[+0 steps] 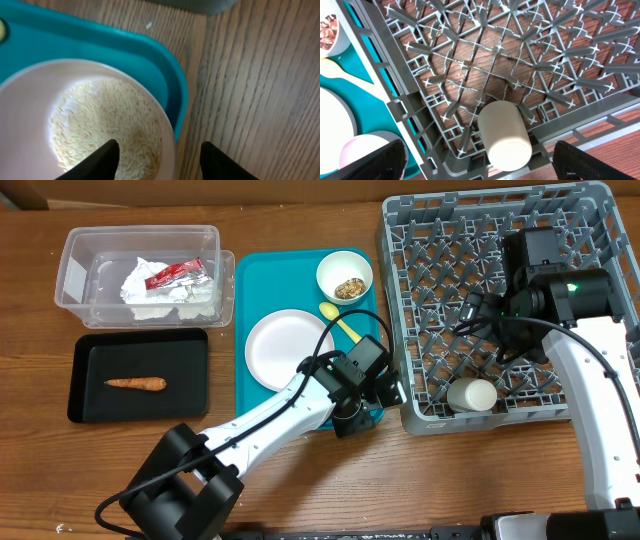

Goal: Sort waste into correct bins and load items into the dishwasher
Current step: 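Grasp the bowl of rice with the left gripper and lift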

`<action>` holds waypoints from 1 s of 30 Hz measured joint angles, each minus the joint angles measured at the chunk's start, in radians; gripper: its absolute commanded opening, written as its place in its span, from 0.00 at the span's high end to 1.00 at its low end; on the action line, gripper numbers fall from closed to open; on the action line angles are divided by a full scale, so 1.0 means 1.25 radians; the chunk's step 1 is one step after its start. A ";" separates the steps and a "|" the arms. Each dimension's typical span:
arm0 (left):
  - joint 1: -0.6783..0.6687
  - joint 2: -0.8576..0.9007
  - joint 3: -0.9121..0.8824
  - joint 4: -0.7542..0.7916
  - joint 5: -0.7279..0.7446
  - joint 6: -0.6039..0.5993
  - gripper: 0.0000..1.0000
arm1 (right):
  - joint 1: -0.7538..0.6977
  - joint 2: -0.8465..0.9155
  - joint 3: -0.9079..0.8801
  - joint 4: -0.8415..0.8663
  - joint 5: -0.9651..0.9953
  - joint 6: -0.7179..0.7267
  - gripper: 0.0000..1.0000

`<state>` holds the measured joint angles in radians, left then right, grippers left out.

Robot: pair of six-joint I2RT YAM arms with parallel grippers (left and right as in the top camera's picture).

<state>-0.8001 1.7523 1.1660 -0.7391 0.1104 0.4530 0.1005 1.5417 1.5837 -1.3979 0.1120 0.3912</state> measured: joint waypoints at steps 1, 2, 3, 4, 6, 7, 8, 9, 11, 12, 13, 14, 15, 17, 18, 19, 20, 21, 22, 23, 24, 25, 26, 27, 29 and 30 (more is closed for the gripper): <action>0.000 0.000 -0.007 0.001 0.000 0.002 0.55 | 0.000 0.000 0.000 0.000 0.000 0.000 0.04; 0.000 0.000 -0.010 0.001 -0.002 0.002 0.57 | 0.000 0.000 0.000 0.000 0.000 0.000 0.04; 0.000 0.000 -0.012 0.001 -0.002 0.004 0.58 | 0.000 0.000 0.000 0.000 0.000 0.000 0.04; 0.000 0.000 -0.013 0.002 -0.003 0.003 0.61 | 0.000 0.000 0.000 0.000 0.000 0.000 0.04; 0.000 0.000 -0.013 0.004 -0.003 0.003 0.64 | 0.000 0.000 0.000 0.000 0.000 0.000 0.04; 0.000 0.000 -0.014 0.006 -0.003 0.003 0.64 | 0.000 0.000 0.000 0.000 0.000 0.000 0.04; 0.000 0.000 -0.018 0.009 -0.004 0.003 0.65 | 0.000 0.000 0.000 0.000 0.000 0.000 0.04; 0.000 0.000 -0.023 0.014 -0.006 0.003 0.66 | 0.000 0.000 0.000 0.000 0.000 0.000 0.04; 0.000 0.000 -0.039 0.024 -0.009 0.002 0.69 | 0.000 0.000 0.000 0.000 0.000 0.000 0.04; 0.000 0.000 -0.049 0.031 -0.009 0.003 0.71 | 0.000 0.000 0.000 0.000 0.000 0.000 0.04; 0.000 0.002 -0.053 0.032 -0.009 0.002 0.74 | 0.000 0.000 0.000 0.000 0.000 0.000 0.04; 0.000 0.005 -0.056 0.033 -0.009 0.002 0.78 | 0.000 0.000 0.000 0.000 0.000 0.000 0.04; 0.000 0.008 -0.056 0.035 -0.010 0.002 0.82 | 0.000 0.000 0.000 0.000 0.000 0.000 0.04; 0.000 0.011 -0.057 0.039 -0.015 -0.001 0.94 | 0.000 0.000 0.000 0.000 0.000 0.000 0.04; 0.000 0.011 -0.057 0.042 -0.017 -0.004 0.96 | 0.000 0.000 0.000 0.000 0.000 0.000 0.04; 0.000 0.011 -0.057 0.045 -0.025 -0.007 0.96 | 0.000 0.000 0.000 0.000 0.000 0.000 0.04; 0.000 0.011 -0.057 0.052 -0.034 -0.013 0.96 | 0.000 0.000 0.000 0.000 0.000 0.000 0.04; -0.002 0.011 -0.054 0.054 -0.044 -0.021 0.96 | 0.000 0.000 0.000 0.000 0.000 0.000 0.04; -0.003 0.011 -0.051 0.053 -0.053 -0.028 0.96 | 0.000 0.000 0.000 0.000 0.000 0.000 0.04; -0.004 0.011 -0.046 0.052 -0.061 -0.039 0.96 | 0.000 0.000 0.000 0.000 0.000 0.000 0.04; -0.004 0.011 -0.041 0.048 -0.066 -0.050 0.96 | 0.000 0.000 0.000 0.000 0.000 0.000 0.04; -0.004 0.011 -0.030 0.037 -0.072 -0.064 0.96 | 0.000 0.000 0.000 -0.001 0.000 0.000 0.04; -0.004 0.011 -0.018 0.027 -0.076 -0.075 0.96 | 0.000 0.000 0.000 0.000 0.000 0.000 0.04; -0.004 0.011 -0.003 0.009 -0.078 -0.090 0.96 | 0.000 0.000 0.000 0.000 0.000 0.000 0.04; -0.004 0.011 0.028 -0.038 -0.080 -0.115 0.96 | 0.000 0.000 0.000 0.000 0.000 0.000 0.03; -0.004 0.011 0.048 -0.068 -0.081 -0.132 0.96 | 0.000 0.000 0.000 -0.001 0.000 0.000 0.03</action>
<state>-0.8051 1.7660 1.2263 -0.8238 0.0097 0.2882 0.1005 1.5417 1.5837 -1.3987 0.1120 0.3908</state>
